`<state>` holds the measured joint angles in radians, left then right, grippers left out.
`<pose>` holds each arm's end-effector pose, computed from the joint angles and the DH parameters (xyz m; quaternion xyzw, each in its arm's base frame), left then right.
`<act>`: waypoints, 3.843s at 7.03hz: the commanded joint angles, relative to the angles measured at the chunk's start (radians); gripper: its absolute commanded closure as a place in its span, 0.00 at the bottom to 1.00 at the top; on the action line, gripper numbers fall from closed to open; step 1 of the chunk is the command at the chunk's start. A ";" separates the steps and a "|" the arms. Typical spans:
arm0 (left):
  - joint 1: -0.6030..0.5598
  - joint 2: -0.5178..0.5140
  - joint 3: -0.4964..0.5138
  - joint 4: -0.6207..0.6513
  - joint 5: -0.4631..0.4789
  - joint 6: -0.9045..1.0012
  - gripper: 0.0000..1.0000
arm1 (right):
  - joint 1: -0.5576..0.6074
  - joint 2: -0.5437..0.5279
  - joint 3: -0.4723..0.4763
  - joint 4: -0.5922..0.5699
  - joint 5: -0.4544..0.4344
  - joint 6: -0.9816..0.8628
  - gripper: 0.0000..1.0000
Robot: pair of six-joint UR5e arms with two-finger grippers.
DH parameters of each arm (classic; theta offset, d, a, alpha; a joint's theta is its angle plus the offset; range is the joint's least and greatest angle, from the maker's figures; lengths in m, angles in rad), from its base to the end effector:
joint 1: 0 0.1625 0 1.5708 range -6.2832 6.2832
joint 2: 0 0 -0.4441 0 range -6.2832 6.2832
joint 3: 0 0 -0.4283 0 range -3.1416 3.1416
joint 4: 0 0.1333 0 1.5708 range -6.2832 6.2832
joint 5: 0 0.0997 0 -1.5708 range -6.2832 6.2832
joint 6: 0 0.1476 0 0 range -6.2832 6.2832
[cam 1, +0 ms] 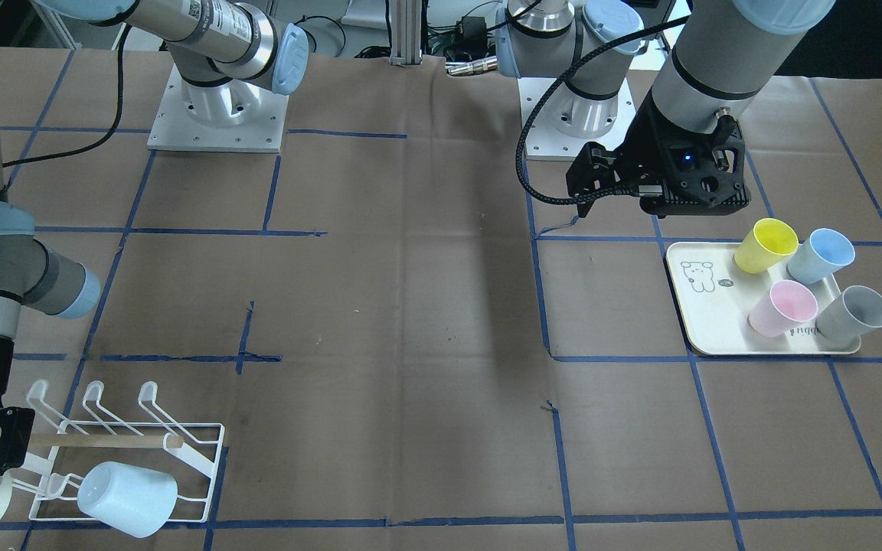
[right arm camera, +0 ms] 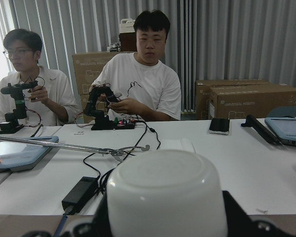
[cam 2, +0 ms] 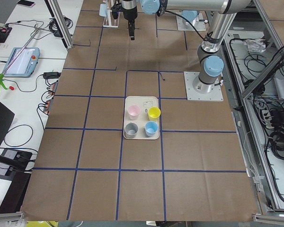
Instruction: Transfer IKEA cup to right arm and place on rack
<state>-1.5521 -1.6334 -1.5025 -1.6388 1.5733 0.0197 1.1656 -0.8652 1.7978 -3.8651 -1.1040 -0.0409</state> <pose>-0.1227 -0.5488 0.4546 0.0005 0.9995 0.0312 0.0007 -0.0895 -0.7154 0.2267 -0.0062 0.7698 -0.6370 0.0398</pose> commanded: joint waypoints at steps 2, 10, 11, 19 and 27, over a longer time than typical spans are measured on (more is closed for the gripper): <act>-0.002 0.001 -0.002 0.047 -0.002 0.016 0.00 | -0.001 0.002 0.035 -0.001 0.006 0.001 0.83; -0.002 0.001 -0.002 0.047 0.004 0.014 0.00 | -0.001 -0.012 0.031 -0.004 0.001 0.018 0.01; -0.002 0.001 -0.002 0.047 0.004 0.014 0.00 | 0.000 -0.055 0.029 0.016 -0.002 0.018 0.01; -0.002 0.000 -0.001 0.048 0.004 0.008 0.00 | 0.101 -0.540 0.029 1.074 -0.171 -0.017 0.00; -0.002 -0.008 -0.004 0.050 0.005 0.011 0.00 | 0.278 -0.637 -0.220 2.195 -0.235 -0.001 0.00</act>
<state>-1.5539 -1.6379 -1.5058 -1.5904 1.5780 0.0282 1.4207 -1.5016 1.6589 -1.8498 -1.2930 -0.0418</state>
